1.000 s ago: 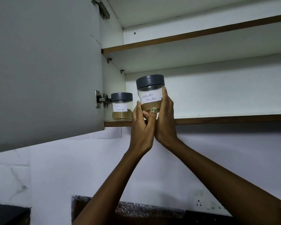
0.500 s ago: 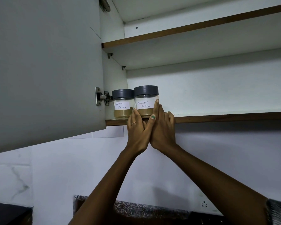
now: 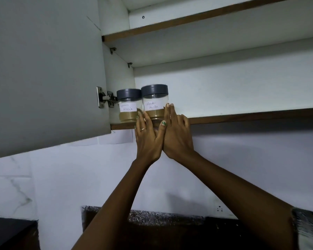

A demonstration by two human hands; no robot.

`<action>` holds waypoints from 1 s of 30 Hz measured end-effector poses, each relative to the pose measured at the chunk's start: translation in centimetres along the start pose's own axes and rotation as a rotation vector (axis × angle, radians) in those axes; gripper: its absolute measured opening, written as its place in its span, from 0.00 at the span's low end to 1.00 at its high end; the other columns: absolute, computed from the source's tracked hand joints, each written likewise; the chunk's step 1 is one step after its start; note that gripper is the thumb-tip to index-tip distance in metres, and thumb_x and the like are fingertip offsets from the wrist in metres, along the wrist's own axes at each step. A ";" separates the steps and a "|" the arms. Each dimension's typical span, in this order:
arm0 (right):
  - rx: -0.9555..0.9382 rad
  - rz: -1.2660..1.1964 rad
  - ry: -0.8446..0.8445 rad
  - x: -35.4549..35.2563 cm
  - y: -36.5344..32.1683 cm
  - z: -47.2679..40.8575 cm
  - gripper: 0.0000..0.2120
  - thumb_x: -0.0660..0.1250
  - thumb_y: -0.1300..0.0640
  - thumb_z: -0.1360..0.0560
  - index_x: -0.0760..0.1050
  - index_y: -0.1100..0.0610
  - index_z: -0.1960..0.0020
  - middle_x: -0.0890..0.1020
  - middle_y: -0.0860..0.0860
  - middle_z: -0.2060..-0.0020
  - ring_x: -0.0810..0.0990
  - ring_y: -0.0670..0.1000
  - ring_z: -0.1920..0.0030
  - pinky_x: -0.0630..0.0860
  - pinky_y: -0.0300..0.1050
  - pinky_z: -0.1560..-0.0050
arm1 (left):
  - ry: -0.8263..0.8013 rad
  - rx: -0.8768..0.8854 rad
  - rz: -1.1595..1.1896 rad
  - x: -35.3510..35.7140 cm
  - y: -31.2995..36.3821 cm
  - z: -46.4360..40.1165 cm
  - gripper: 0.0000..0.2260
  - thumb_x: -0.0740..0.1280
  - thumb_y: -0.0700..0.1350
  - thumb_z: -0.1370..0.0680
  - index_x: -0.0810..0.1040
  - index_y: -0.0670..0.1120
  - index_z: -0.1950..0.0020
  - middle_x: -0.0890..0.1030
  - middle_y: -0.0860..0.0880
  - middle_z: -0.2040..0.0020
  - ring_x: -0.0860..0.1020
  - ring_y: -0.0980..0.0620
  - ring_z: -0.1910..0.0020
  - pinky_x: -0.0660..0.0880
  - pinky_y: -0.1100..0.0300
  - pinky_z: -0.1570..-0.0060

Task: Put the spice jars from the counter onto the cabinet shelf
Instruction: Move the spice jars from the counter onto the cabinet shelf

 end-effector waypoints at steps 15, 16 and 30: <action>0.096 -0.324 -0.170 -1.3 4.6 24.1 0.32 0.62 0.53 0.28 0.59 0.56 0.26 0.64 0.54 0.27 0.64 0.53 0.28 0.58 0.50 0.35 | -0.255 0.080 0.110 4.7 3.5 23.1 0.26 0.57 0.50 0.20 0.59 0.40 0.24 0.66 0.44 0.26 0.66 0.49 0.28 0.60 0.59 0.28; 0.129 -0.340 -0.218 -0.8 4.7 26.7 0.32 0.61 0.54 0.27 0.58 0.56 0.25 0.63 0.54 0.27 0.63 0.52 0.28 0.58 0.51 0.35 | -0.308 0.055 0.128 5.2 2.9 25.3 0.27 0.57 0.49 0.20 0.58 0.39 0.24 0.67 0.43 0.27 0.68 0.49 0.30 0.63 0.58 0.30; 0.772 -0.288 -1.251 1.0 6.2 56.4 0.46 0.67 0.66 0.29 0.42 0.40 0.24 0.58 0.53 0.25 0.61 0.60 0.27 0.60 0.62 0.29 | -1.359 -0.448 0.333 8.8 -7.5 50.8 0.39 0.66 0.35 0.26 0.48 0.47 0.22 0.62 0.42 0.25 0.64 0.45 0.27 0.63 0.46 0.28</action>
Point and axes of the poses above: each hand's wrist, its own z-axis away from the middle knuckle, its own x-axis out of the palm, y = z × x, the point moved 5 cm from there along -z, towards the middle knuckle
